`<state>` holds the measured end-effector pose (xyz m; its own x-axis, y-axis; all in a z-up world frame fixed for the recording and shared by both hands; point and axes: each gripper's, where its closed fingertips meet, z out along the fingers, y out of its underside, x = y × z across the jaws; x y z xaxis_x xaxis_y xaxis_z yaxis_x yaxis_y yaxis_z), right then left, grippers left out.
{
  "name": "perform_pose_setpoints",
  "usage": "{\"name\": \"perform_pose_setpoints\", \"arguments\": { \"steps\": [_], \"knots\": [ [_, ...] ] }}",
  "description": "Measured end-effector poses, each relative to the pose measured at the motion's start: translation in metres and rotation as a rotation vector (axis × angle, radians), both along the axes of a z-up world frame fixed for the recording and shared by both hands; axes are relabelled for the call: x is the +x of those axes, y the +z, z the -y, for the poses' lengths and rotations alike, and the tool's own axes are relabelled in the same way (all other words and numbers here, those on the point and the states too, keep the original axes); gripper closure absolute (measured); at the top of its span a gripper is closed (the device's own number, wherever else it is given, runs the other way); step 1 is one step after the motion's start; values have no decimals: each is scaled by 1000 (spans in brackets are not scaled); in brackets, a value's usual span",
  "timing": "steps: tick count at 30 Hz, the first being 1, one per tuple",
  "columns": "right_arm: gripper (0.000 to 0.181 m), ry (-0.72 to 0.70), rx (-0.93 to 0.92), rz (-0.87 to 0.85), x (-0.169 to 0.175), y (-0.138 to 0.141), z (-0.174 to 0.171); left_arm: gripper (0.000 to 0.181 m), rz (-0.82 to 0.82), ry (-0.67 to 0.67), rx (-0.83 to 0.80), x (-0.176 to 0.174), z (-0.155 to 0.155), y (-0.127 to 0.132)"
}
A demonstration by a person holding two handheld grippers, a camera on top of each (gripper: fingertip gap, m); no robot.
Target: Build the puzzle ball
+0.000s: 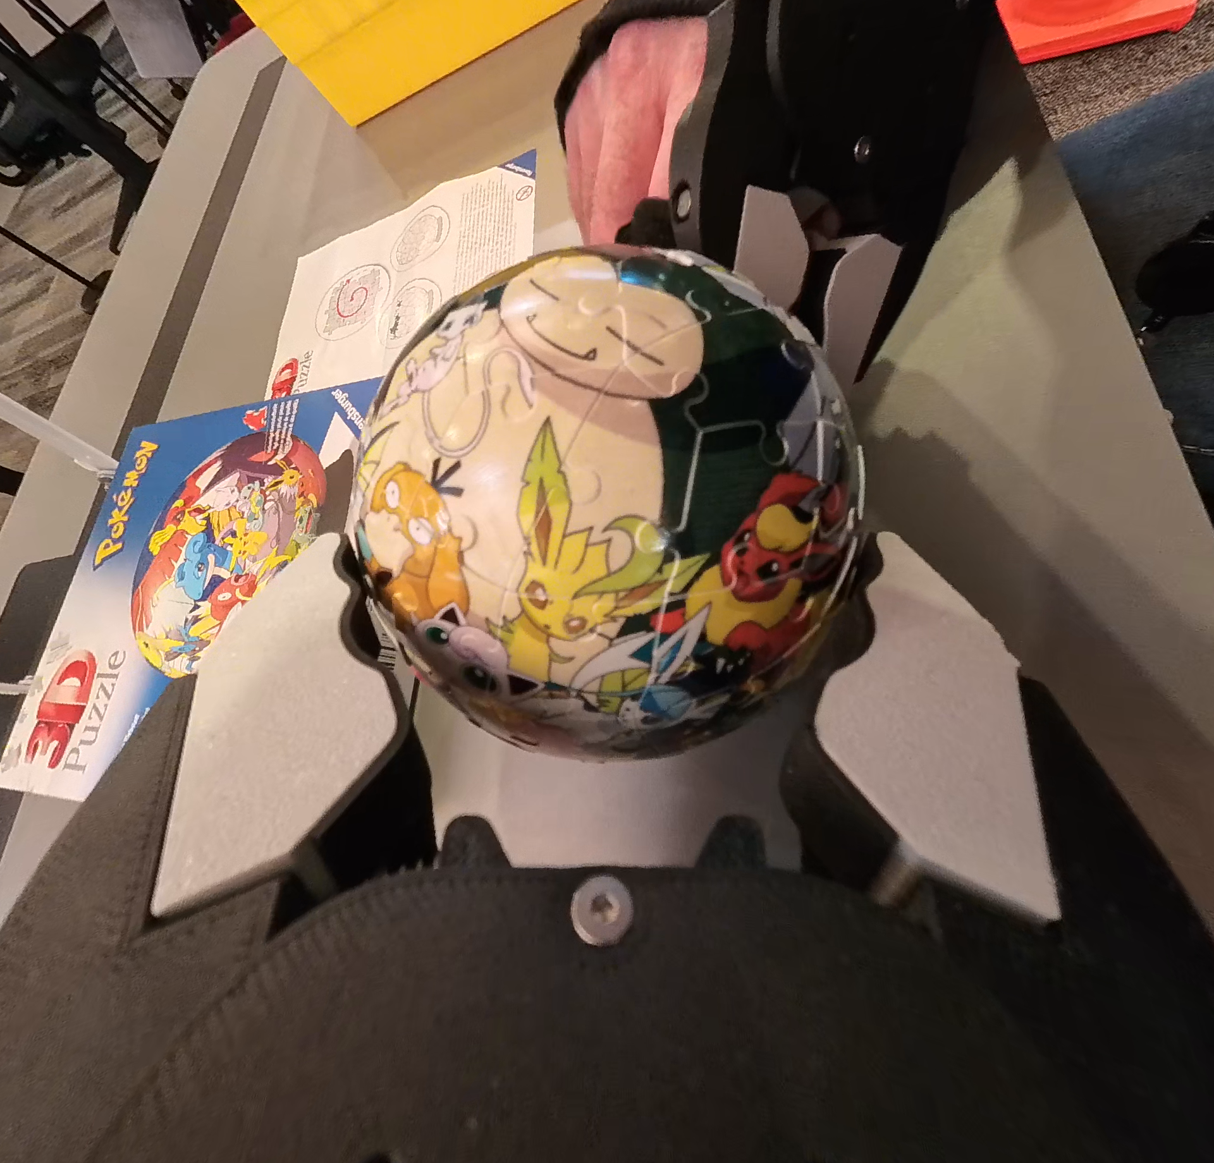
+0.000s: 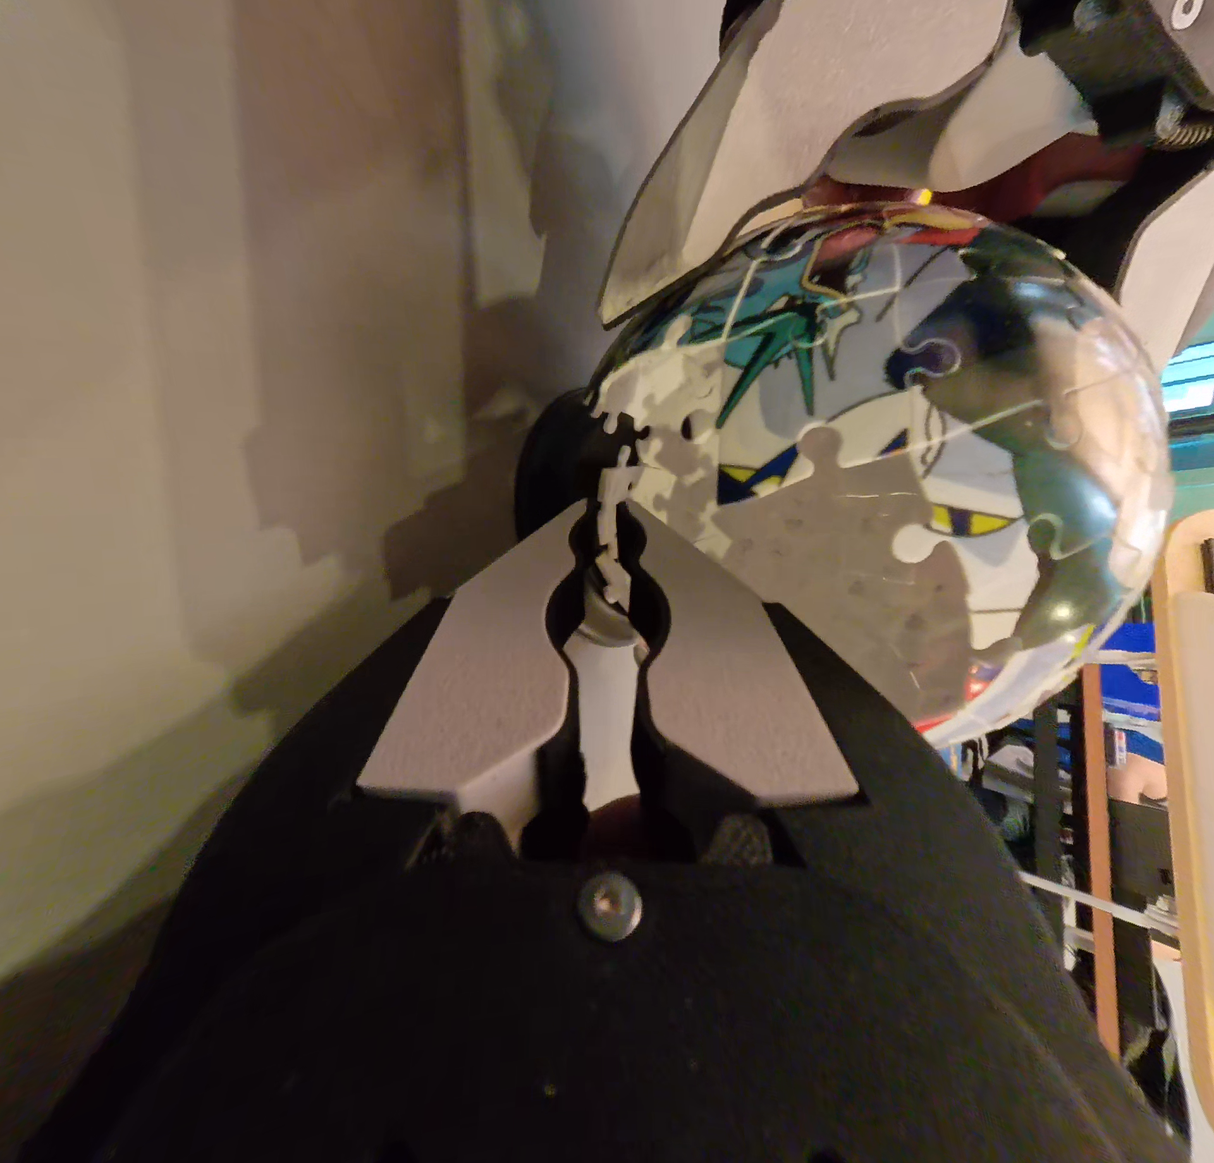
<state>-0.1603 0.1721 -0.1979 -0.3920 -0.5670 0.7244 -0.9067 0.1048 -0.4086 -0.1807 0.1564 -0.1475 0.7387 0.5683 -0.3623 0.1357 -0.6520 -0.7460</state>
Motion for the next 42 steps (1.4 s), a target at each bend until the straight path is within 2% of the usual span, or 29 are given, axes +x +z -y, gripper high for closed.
{"name": "perform_pose_setpoints", "arguments": {
  "steps": [7,12,16,18,19,25,27,32,42],
  "knots": [
    [171,-21,14,-8,-5,3,-5,46,1,-1,-2,0,0,0],
    [165,-98,40,140,1,9,-5,46,1,-2,-3,0,0,0],
    [145,-134,101,308,18,3,-11,46,1,-1,-3,-1,0,0],
    [120,-136,164,395,28,-2,-17,46,0,0,-2,-1,0,0],
    [113,-153,183,436,30,-3,-18,46,0,0,-3,-1,0,0],
    [92,-219,267,542,34,-7,-16,46,2,0,-8,0,0,0],
    [89,-230,280,550,34,-8,-15,46,3,0,-10,0,0,0],
    [98,-238,371,599,38,-13,-17,46,2,0,-6,-1,-1,0],
    [99,-248,375,607,38,-13,-18,46,3,1,-6,-1,-1,-1]
  ]
}}
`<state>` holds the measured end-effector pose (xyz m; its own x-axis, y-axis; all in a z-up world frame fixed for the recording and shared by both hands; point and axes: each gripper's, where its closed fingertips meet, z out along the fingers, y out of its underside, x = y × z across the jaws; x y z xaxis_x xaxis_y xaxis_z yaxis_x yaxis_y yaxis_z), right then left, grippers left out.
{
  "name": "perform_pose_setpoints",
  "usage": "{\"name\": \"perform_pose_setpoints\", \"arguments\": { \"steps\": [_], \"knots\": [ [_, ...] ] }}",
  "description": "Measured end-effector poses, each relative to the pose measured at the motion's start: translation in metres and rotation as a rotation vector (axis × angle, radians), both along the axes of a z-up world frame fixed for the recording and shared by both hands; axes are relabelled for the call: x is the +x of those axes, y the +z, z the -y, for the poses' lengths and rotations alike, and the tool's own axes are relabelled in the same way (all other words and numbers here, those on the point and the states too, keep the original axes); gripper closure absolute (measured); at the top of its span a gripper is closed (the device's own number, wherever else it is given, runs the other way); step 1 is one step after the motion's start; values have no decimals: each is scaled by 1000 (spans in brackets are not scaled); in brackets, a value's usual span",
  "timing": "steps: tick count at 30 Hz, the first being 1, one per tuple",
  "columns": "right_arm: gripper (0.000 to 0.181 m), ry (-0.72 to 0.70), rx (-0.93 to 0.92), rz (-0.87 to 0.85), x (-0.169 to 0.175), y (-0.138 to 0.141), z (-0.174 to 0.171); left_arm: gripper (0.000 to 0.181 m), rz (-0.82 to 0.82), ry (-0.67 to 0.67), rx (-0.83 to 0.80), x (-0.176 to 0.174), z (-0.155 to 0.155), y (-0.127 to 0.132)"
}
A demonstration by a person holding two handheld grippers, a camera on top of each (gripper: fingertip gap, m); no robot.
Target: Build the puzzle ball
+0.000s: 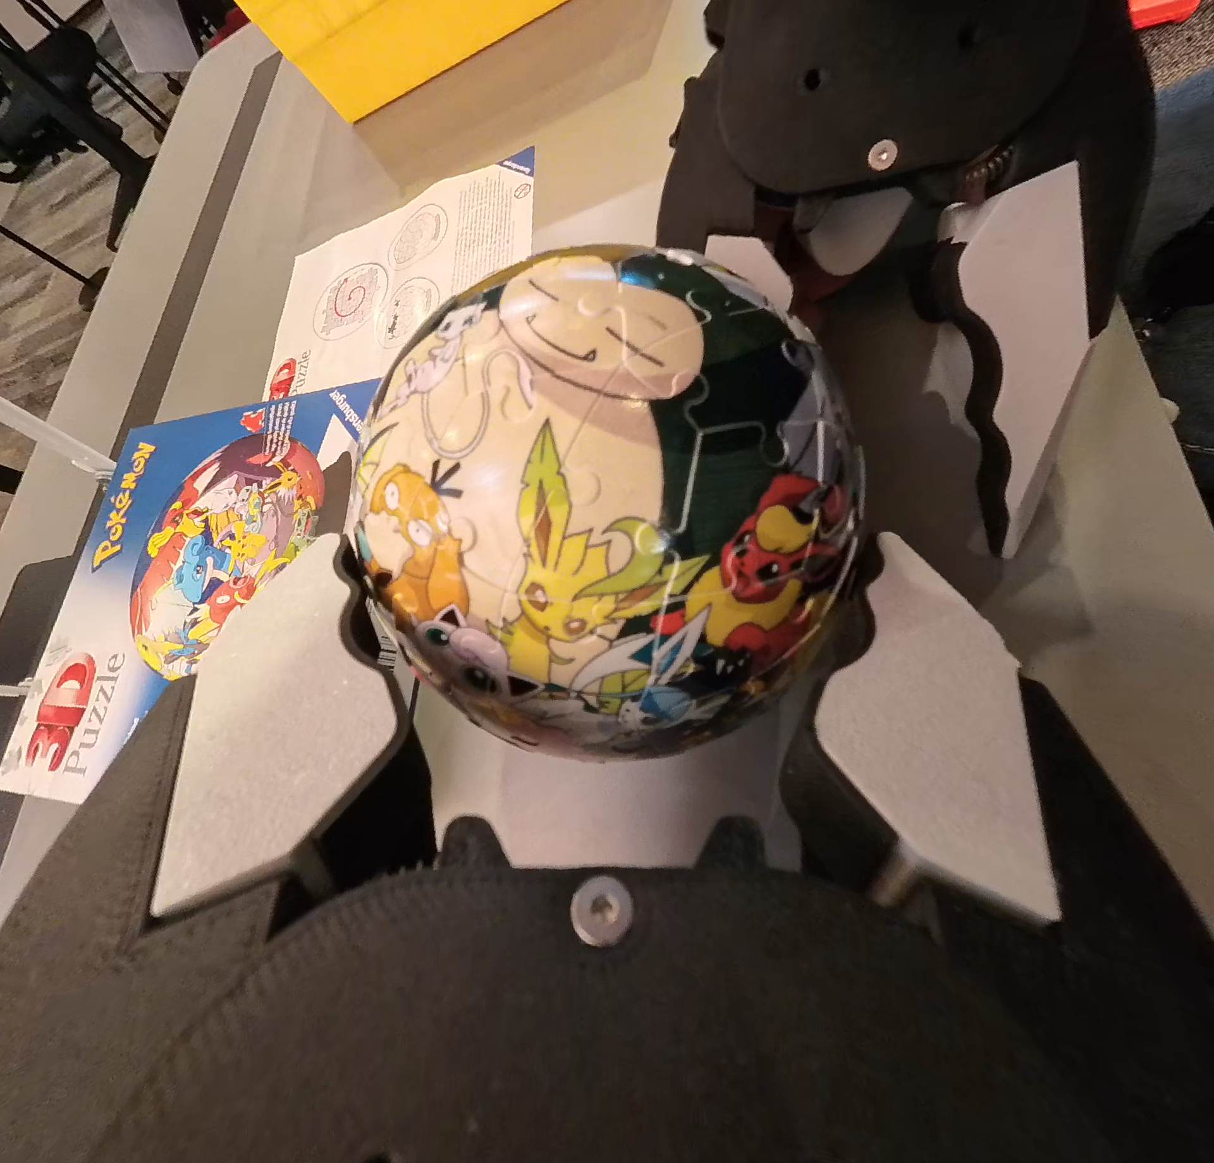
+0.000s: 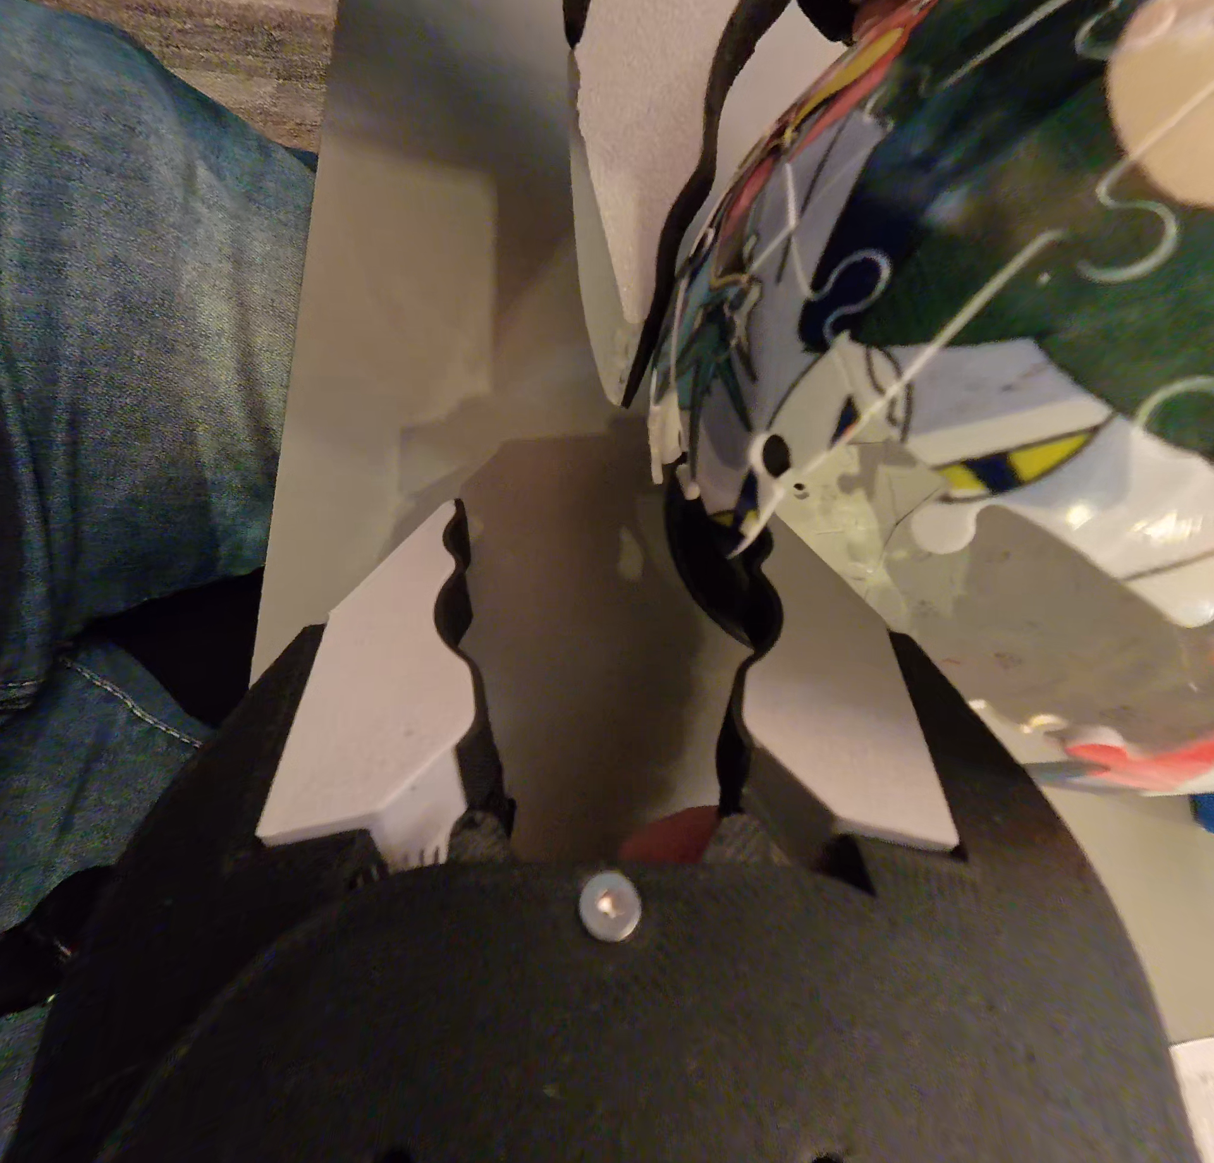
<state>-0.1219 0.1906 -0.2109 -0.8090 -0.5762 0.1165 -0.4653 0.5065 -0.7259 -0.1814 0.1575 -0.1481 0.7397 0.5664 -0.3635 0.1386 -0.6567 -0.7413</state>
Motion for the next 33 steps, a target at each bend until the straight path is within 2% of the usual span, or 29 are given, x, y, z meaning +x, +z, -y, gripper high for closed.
{"name": "perform_pose_setpoints", "arguments": {
  "steps": [20,33],
  "knots": [
    [95,-12,-26,-22,-3,2,-2,46,-3,-3,-1,0,-1,0],
    [81,-105,52,23,-4,-4,-1,46,9,3,-24,-2,-1,-1]
  ]
}}
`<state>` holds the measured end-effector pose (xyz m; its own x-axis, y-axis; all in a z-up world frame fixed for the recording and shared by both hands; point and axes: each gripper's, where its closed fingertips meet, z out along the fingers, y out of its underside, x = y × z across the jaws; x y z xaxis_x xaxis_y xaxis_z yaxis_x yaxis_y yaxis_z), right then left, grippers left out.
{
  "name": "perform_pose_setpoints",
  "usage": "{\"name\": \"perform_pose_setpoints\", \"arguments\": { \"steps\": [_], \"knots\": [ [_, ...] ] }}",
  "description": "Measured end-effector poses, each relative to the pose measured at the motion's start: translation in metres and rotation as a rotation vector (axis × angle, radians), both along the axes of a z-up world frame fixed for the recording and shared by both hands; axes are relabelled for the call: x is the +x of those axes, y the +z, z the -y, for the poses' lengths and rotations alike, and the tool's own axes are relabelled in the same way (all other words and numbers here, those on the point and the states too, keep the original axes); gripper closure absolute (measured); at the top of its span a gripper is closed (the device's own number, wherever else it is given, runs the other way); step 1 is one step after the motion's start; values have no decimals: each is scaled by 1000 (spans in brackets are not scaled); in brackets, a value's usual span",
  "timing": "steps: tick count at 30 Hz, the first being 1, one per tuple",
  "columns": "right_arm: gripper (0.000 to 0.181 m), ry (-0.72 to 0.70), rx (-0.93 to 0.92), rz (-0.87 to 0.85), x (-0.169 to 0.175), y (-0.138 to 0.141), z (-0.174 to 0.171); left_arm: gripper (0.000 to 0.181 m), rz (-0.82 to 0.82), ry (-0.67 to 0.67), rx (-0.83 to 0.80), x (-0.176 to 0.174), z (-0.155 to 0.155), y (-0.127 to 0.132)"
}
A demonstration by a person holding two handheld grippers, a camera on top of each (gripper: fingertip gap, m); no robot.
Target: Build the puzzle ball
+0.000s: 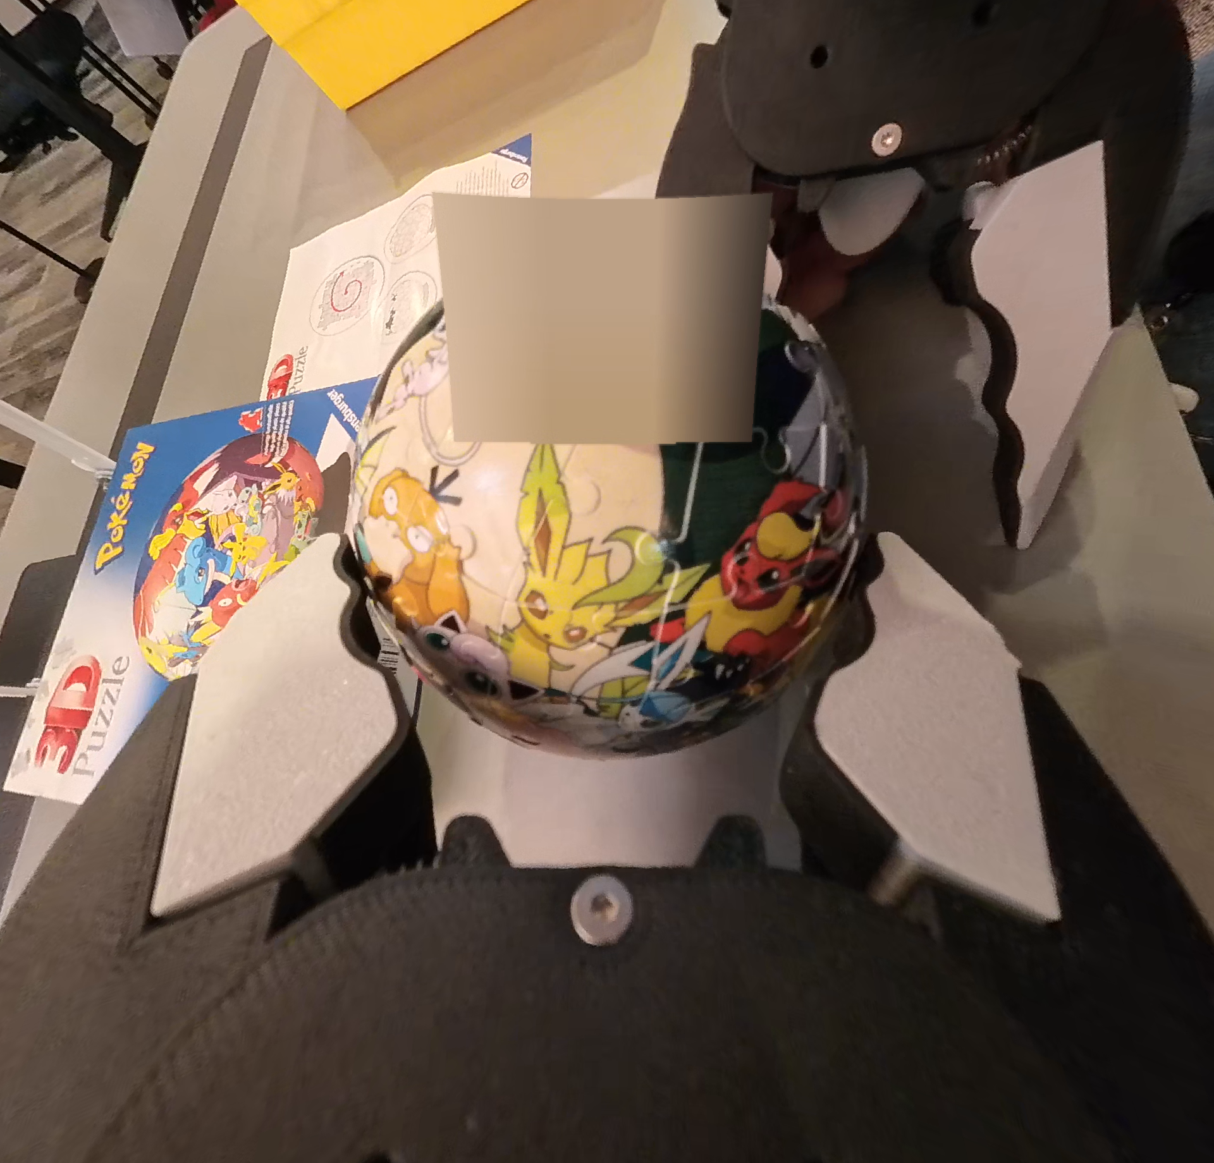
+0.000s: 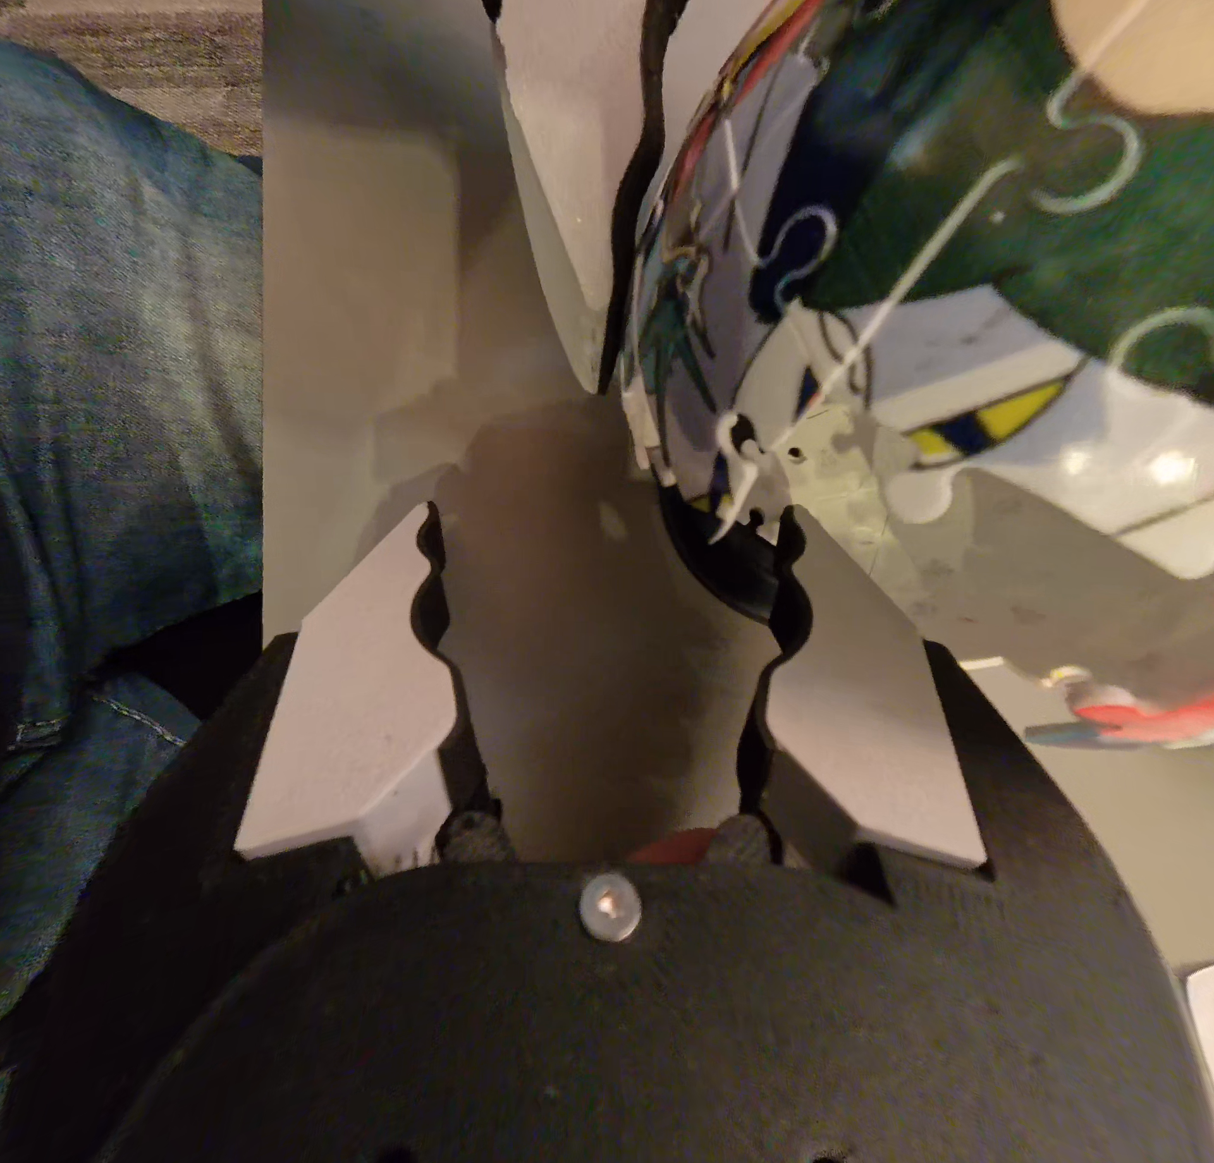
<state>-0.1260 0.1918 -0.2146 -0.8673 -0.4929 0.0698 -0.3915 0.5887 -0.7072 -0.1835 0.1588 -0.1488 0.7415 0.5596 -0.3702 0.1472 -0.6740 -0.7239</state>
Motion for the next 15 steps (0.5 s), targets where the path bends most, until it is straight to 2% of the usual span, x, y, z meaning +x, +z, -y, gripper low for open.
{"name": "perform_pose_setpoints", "arguments": {
  "steps": [15],
  "knots": [
    [82,-6,22,-14,1,0,-5,46,9,-7,0,0,-3,0]
  ]
}}
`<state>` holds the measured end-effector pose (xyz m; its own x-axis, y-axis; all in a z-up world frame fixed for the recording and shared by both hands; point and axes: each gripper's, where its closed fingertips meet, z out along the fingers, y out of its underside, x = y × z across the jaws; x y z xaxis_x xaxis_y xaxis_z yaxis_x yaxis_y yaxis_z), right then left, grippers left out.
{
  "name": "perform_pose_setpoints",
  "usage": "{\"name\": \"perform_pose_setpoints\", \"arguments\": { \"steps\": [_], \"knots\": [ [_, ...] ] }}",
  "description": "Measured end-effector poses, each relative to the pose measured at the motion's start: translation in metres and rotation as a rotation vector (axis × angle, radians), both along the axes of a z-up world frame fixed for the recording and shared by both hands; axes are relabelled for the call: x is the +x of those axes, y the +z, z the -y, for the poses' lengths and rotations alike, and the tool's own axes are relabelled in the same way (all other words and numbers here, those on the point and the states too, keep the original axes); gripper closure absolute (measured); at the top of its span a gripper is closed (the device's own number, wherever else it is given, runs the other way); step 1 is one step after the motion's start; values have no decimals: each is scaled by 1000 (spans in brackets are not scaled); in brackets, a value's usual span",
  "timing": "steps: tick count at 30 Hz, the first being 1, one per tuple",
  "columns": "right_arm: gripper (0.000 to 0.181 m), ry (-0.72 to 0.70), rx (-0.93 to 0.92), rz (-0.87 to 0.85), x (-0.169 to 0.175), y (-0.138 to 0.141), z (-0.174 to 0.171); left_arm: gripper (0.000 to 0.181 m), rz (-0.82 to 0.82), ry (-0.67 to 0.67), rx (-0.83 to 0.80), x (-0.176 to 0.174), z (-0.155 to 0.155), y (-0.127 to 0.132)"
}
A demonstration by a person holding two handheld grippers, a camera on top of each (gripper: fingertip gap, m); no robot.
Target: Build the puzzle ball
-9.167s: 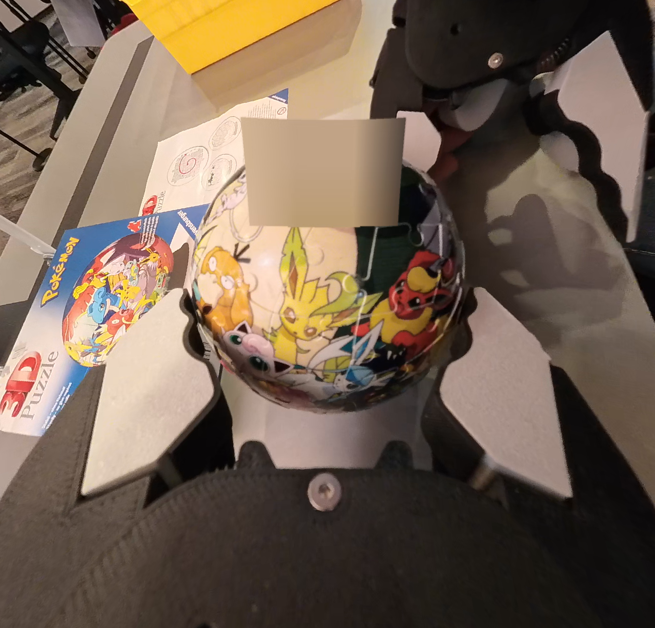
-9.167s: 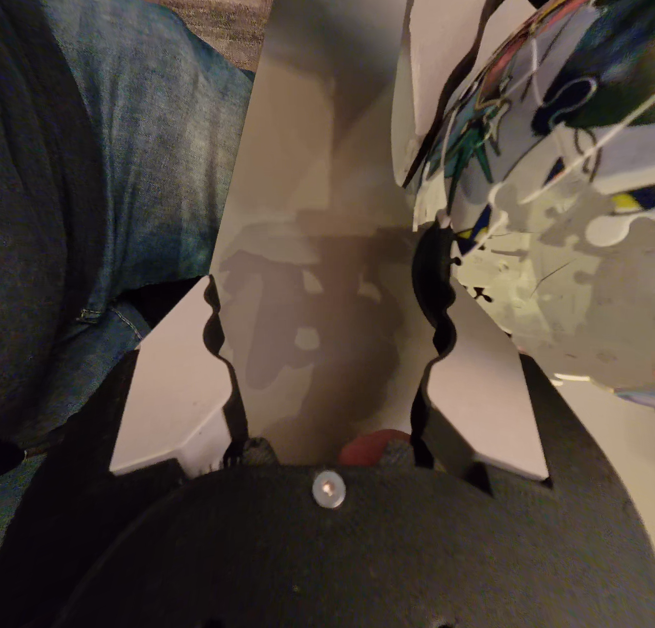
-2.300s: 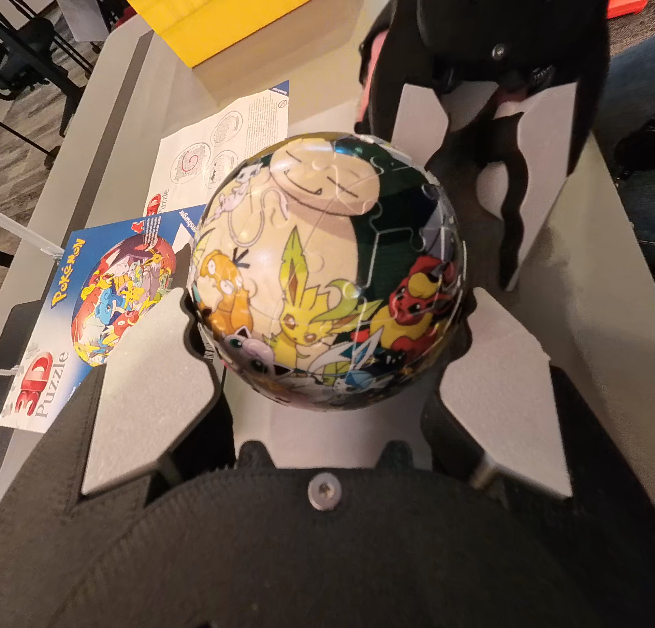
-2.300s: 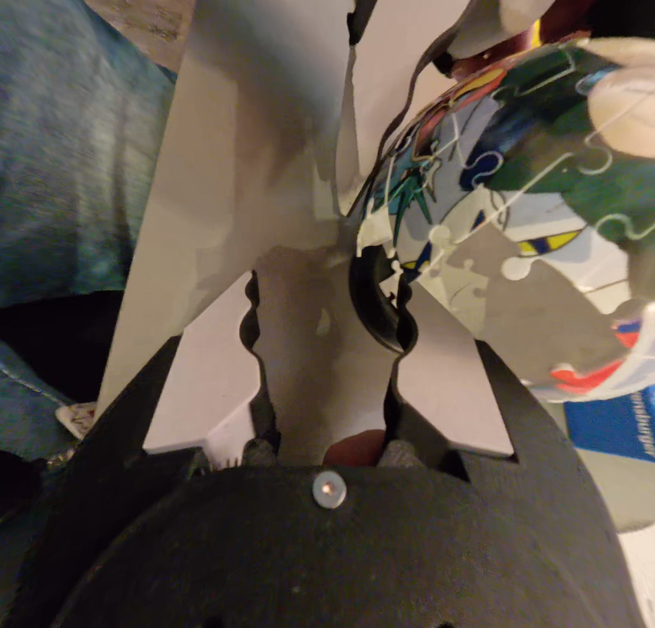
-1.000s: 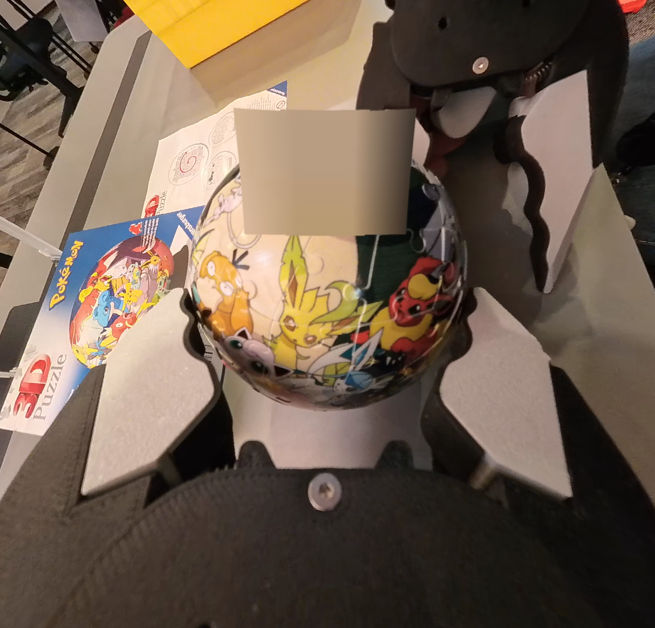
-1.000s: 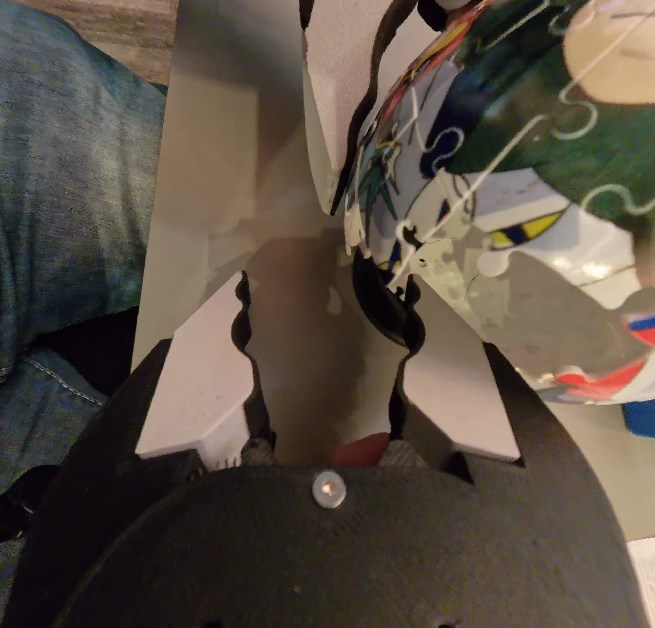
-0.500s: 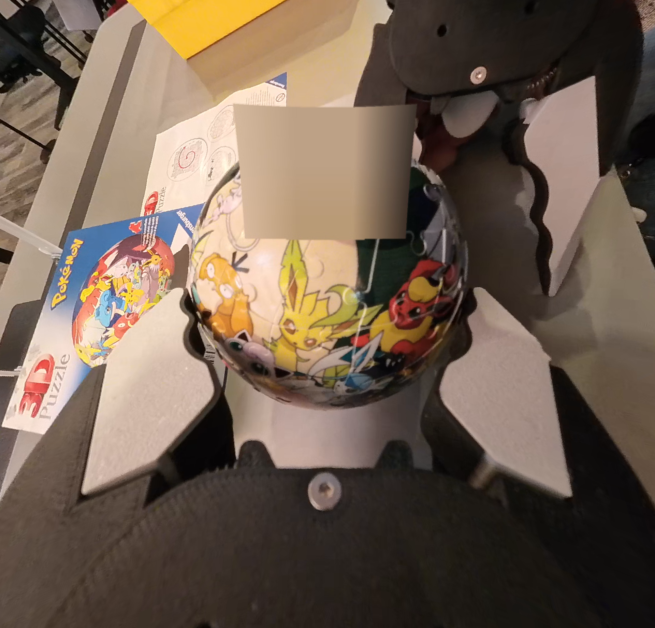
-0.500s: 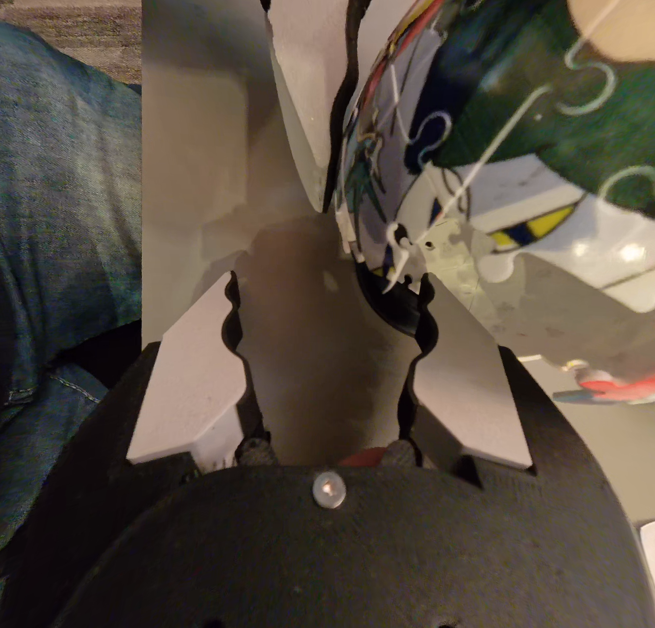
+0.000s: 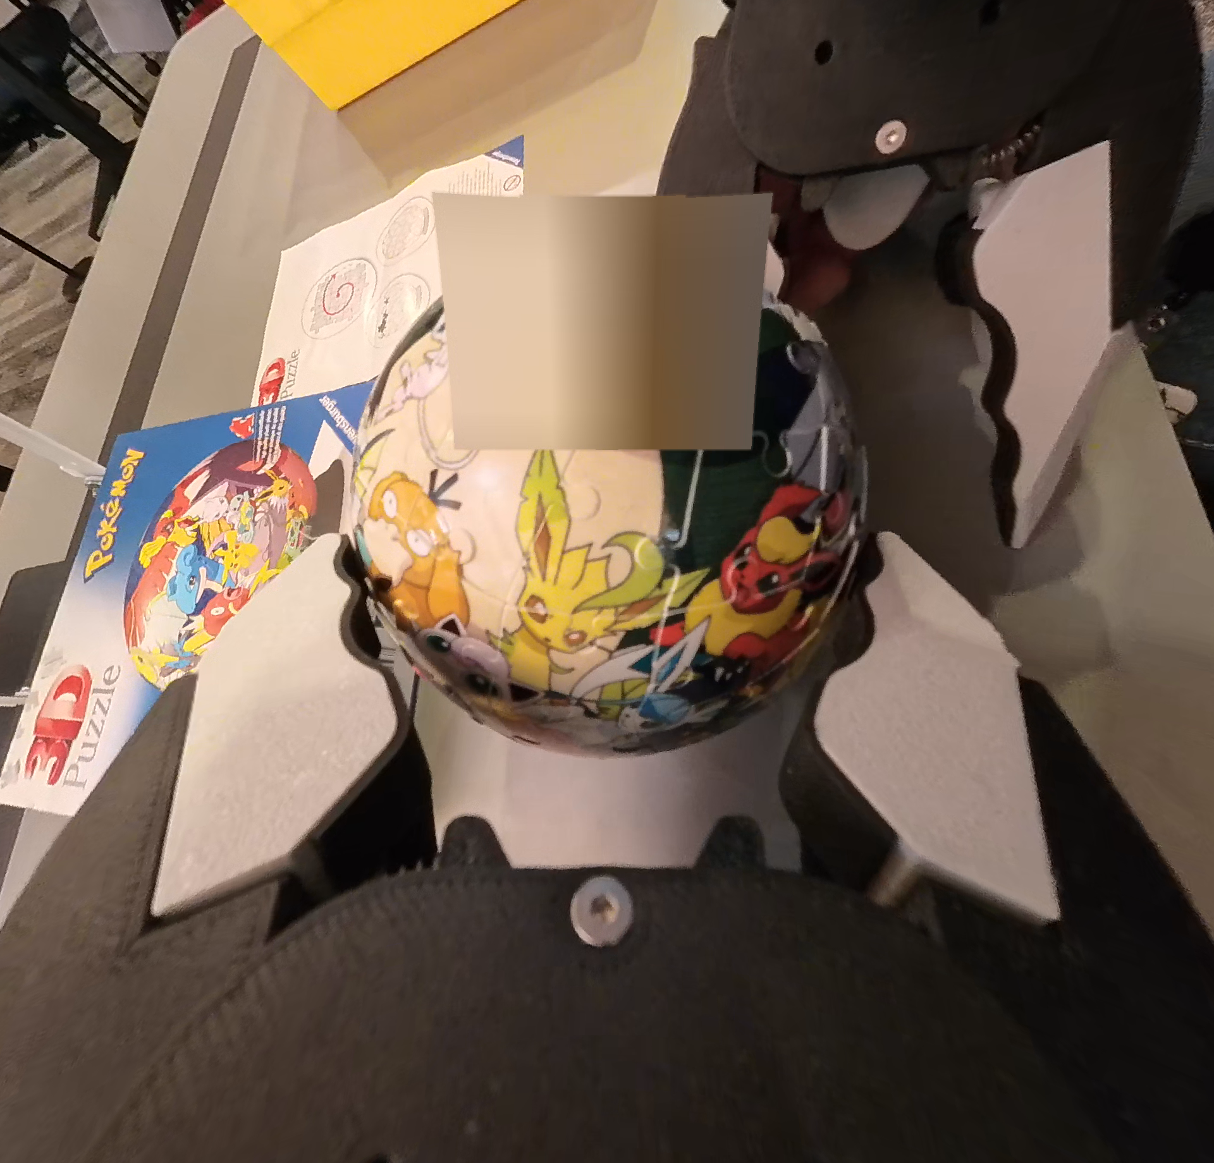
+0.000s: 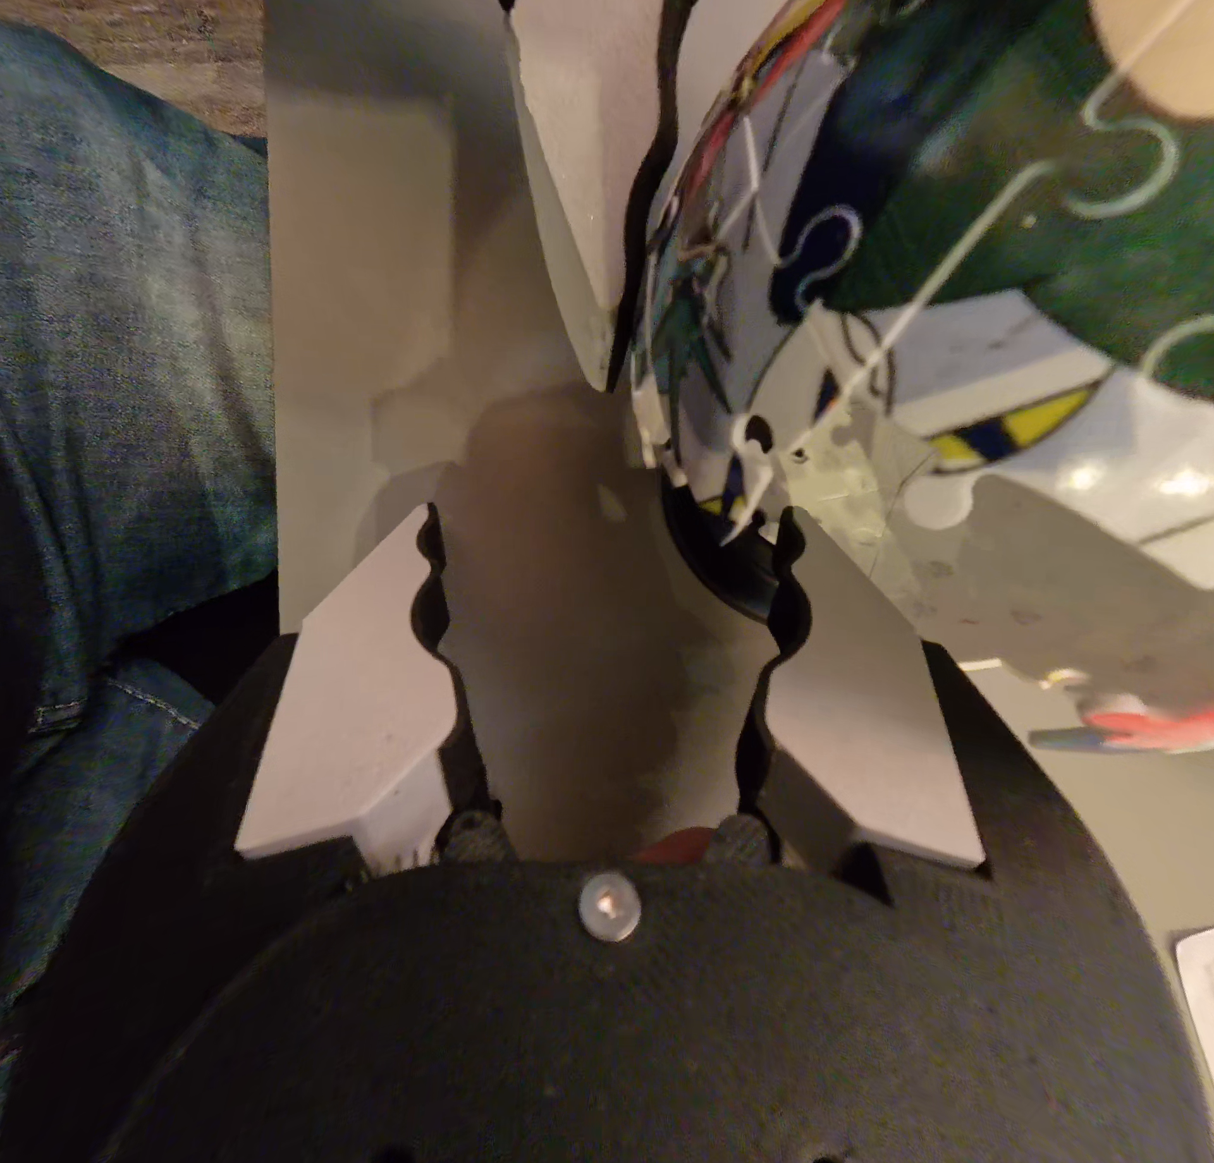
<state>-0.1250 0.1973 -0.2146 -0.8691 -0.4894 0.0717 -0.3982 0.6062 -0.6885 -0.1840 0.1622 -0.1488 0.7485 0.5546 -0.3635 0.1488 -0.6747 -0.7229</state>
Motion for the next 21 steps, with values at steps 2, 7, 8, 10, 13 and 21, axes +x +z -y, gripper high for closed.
{"name": "perform_pose_setpoints", "arguments": {
  "steps": [2,7,8,10,13,21],
  "knots": [
    [85,-9,-2,-4,-2,0,1,46,0,-2,4,-1,-1,0],
    [81,-18,2,-7,-1,0,-1,46,6,-1,0,-2,-1,0],
    [83,-21,3,-8,-2,0,-1,46,6,-1,-2,-2,-1,0],
    [85,-24,11,-6,-4,1,-2,46,7,-1,-2,-2,-1,0],
    [84,-25,14,-17,-4,1,-3,46,9,-4,-5,-3,-2,0],
    [83,-45,23,-17,-5,1,-5,46,10,-6,-6,-4,-4,-1]
  ]
}}
